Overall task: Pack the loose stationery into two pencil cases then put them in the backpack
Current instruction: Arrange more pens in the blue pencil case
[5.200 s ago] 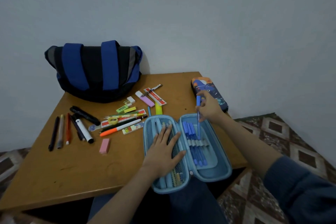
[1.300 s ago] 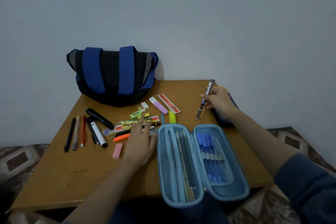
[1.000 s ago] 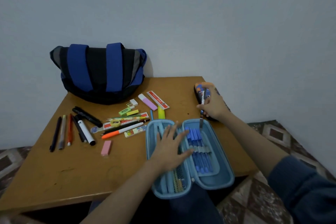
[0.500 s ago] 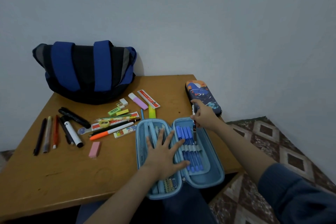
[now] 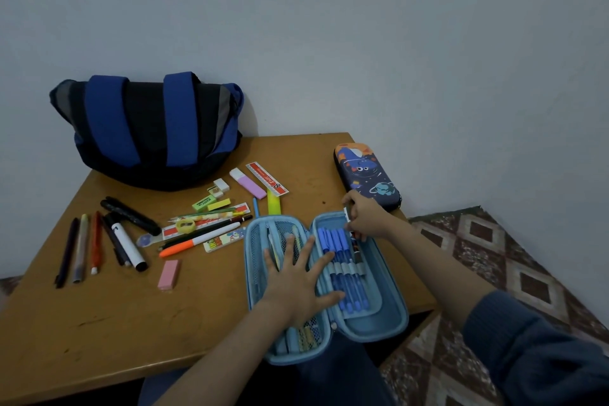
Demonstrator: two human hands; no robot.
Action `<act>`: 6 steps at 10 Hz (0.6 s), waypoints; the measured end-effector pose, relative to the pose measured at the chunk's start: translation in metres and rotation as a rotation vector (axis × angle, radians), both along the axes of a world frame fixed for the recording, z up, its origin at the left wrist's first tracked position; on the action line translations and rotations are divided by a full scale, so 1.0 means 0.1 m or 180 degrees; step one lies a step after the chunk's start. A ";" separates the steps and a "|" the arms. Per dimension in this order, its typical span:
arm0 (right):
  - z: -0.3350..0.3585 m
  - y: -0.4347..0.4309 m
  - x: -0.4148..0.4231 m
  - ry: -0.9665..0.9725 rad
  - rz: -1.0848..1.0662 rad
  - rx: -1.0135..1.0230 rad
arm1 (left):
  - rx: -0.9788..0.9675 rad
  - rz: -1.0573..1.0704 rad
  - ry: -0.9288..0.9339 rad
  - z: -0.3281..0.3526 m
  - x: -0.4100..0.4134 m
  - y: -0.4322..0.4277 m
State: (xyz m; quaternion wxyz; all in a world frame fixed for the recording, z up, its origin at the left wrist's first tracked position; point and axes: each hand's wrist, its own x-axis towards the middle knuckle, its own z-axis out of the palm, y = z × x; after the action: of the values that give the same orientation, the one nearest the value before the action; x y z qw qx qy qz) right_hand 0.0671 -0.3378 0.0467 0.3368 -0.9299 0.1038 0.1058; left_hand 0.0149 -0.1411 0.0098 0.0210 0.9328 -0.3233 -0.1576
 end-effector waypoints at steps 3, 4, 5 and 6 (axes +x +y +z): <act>0.01 0.03 -0.04 0.0137 -0.0010 0.0101 | 0.0164 -0.0029 -0.0043 0.03 -0.01 -0.01; 0.00 0.06 -0.08 0.0115 -0.0018 0.0167 | 0.0184 -0.0043 -0.0036 0.04 0.00 -0.01; 0.00 0.09 -0.12 0.0087 -0.0065 0.0274 | 0.0207 -0.0043 -0.0034 0.05 0.00 -0.01; 0.00 0.10 -0.17 0.0088 -0.0102 0.0348 | 0.0215 -0.0040 -0.0045 0.04 0.00 -0.01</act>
State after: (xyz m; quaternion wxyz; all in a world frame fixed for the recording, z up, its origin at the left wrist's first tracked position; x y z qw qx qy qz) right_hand 0.0503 -0.3278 0.0468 0.3872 -0.9067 0.1174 0.1187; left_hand 0.0145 -0.1425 0.0138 -0.0138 0.9320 -0.3238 -0.1621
